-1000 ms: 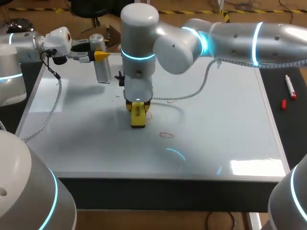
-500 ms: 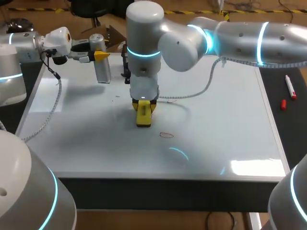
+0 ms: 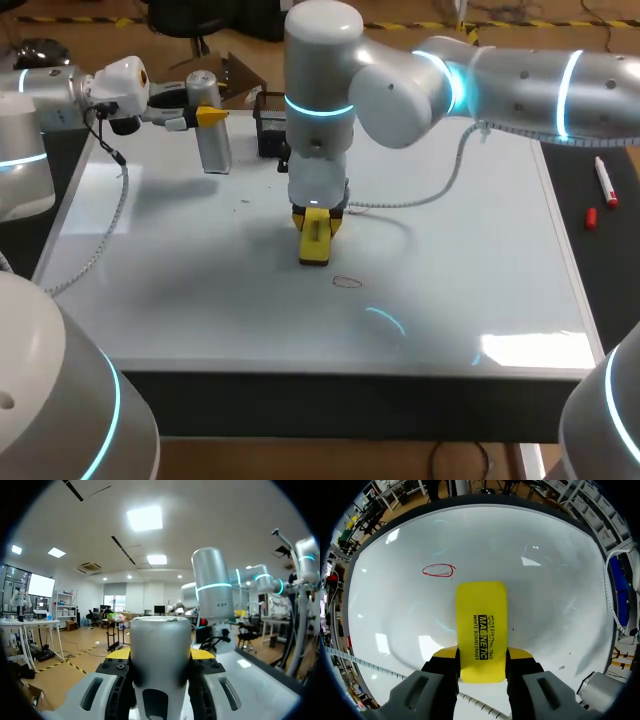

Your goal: Pick up the inspection probe, press it on each red-marked spot on the whiteboard one by one, put down the probe, pick up the eraser, and wipe off all the red marks.

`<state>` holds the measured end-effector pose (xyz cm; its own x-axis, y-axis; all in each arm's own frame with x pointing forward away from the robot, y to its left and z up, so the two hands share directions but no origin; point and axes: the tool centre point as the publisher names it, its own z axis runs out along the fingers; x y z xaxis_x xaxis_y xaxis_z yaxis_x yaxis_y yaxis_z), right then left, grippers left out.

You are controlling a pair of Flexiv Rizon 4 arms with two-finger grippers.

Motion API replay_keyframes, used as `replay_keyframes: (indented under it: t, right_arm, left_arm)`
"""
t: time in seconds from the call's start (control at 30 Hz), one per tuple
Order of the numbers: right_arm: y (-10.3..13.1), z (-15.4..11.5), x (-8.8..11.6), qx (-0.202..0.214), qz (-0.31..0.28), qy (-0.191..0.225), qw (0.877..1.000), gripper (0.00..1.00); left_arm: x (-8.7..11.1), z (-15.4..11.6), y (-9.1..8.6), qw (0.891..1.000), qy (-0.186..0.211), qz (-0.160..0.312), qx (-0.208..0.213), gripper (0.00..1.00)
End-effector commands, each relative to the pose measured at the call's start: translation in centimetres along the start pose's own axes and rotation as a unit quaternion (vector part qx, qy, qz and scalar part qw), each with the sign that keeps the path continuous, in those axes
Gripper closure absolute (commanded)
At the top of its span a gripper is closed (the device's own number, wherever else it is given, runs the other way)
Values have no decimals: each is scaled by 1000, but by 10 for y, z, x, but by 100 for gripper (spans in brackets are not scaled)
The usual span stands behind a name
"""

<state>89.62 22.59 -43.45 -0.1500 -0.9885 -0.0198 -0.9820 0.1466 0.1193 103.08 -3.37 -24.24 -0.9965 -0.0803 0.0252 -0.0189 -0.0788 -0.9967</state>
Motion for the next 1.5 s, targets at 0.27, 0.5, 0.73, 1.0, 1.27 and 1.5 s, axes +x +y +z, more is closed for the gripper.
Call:
replay_keyframes:
  t: [0.27,0.5,0.73,1.0,1.27,1.5]
  right_arm:
    - [-1,16,3,1,-26,4,1000,100]
    - [1,-24,-4,22,-61,3,998,100]
    - [-2,-37,-7,39,-70,-3,997,100]
    - [-10,-38,1,40,-72,-4,997,100]
    - [-48,-56,47,52,-56,29,997,100]
    - [-89,-59,98,37,5,32,999,100]
  left_arm:
    - [0,0,-1,1000,-1,1,0,100]
    - [0,0,-1,1000,-1,1,0,100]
    - [0,0,-1,1000,-1,1,0,100]
    - [0,0,-1,1000,-1,1,0,100]
    - [0,0,-1,1000,-1,1,0,100]
    - [0,0,-1,1000,-1,1,0,100]
